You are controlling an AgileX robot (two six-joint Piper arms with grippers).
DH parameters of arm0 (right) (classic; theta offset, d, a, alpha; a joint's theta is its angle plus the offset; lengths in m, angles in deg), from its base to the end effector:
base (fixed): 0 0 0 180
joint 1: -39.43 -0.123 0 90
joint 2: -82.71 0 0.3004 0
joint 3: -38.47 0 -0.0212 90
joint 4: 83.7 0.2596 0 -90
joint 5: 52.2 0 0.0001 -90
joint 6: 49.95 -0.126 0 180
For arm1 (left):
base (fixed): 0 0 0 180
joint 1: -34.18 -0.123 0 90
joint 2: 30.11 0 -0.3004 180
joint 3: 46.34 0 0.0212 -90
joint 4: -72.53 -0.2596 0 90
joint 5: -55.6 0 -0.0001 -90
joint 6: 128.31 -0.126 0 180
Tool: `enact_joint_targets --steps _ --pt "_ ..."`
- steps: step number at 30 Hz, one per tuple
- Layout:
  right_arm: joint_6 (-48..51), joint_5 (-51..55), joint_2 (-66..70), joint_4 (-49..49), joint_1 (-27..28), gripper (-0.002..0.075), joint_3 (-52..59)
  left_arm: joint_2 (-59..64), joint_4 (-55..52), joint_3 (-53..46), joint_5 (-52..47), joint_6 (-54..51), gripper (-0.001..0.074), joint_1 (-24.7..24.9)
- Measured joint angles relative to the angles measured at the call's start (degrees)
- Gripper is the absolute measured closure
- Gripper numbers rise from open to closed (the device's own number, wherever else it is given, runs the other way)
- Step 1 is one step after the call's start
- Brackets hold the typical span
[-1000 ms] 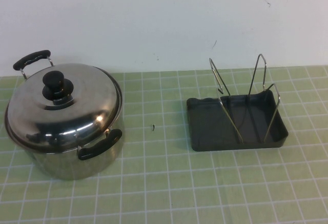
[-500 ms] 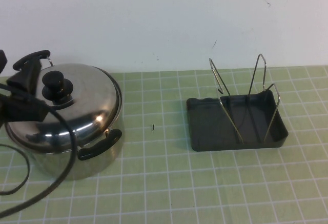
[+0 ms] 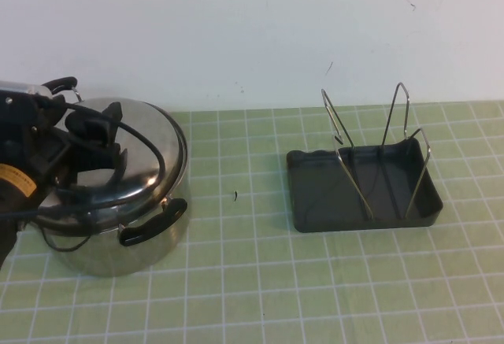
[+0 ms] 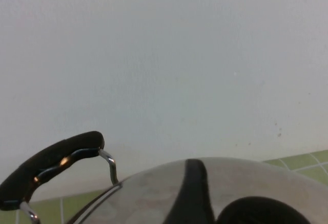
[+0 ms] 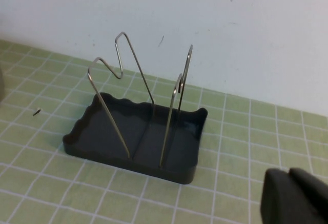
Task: Put pot lid on rack
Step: Open the pot, then hand over the pot lid
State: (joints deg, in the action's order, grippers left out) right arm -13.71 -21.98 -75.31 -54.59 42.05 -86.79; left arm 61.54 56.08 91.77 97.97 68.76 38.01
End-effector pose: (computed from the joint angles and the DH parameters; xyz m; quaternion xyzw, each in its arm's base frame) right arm 0.0892 0.0268 0.2867 -0.1300 0.7732 0.0261 0.6201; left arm 0.3327 -0.0463 0.2546 0.0605 0.7187 -0.1206 0.6821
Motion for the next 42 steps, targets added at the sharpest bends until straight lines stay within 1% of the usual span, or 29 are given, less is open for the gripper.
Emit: enact_joint_targets --steps 2,5,6,17,21,25,27,30,33,35,37,38,40,42 --pt "0.0 0.1 0.0 0.3 0.0 0.0727 0.0 0.7 0.1 0.6 0.0 -0.6 0.0226 0.0" --pt "0.1 0.1 0.0 1.2 0.0 0.0727 0.0 1.0 0.5 1.0 0.0 -1.7 0.038 0.0" --pt "0.1 0.1 0.0 1.4 0.0 0.0727 0.0 1.0 0.6 1.0 -0.1 -1.9 0.042 0.0" --pt "0.4 0.1 0.0 1.5 0.0 0.0727 0.0 0.7 0.8 1.3 -0.4 -2.9 0.0414 0.0" --pt "0.6 -0.1 0.0 1.8 0.0 0.0727 0.0 -1.8 0.9 1.1 -0.8 -3.0 0.0414 0.1" --pt "2.3 -1.0 0.0 5.1 0.0 0.0727 0.0 -5.8 1.2 1.1 -0.2 -3.1 0.0414 0.1" --pt "5.5 -1.0 0.0 8.9 0.0 0.0727 -0.4 -8.2 1.3 1.0 1.5 -1.1 0.0414 0.1" --pt "12.3 0.0 0.0 18.0 0.0 0.0727 -2.0 -11.5 1.2 1.0 7.1 5.5 0.0416 0.1" --pt "19.8 3.7 0.0 34.2 0.0 0.0727 -3.9 -14.1 -1.1 1.3 16.3 10.7 0.0416 0.4" --pt "27.8 8.7 0.0 48.7 0.0 0.0727 -5.1 -15.7 -3.0 2.4 19.6 12.1 0.0416 1.7" --pt "34.8 13.2 0.0 59.3 0.0 0.0727 -5.7 -17.3 -4.5 3.9 21.1 13.9 0.0416 4.3" --pt "38.0 14.8 0.0 62.2 0.0 0.0727 -6.4 -17.8 -5.0 4.7 21.1 14.8 0.0416 5.7" --pt "40.0 16.0 0.0 65.6 0.0 0.0727 -7.0 -18.4 -5.7 6.5 21.1 17.3 0.0416 9.8" --pt "39.9 16.0 0.0 66.6 0.0 0.0727 -7.4 -18.4 -5.8 8.2 21.1 19.5 0.0416 14.6"
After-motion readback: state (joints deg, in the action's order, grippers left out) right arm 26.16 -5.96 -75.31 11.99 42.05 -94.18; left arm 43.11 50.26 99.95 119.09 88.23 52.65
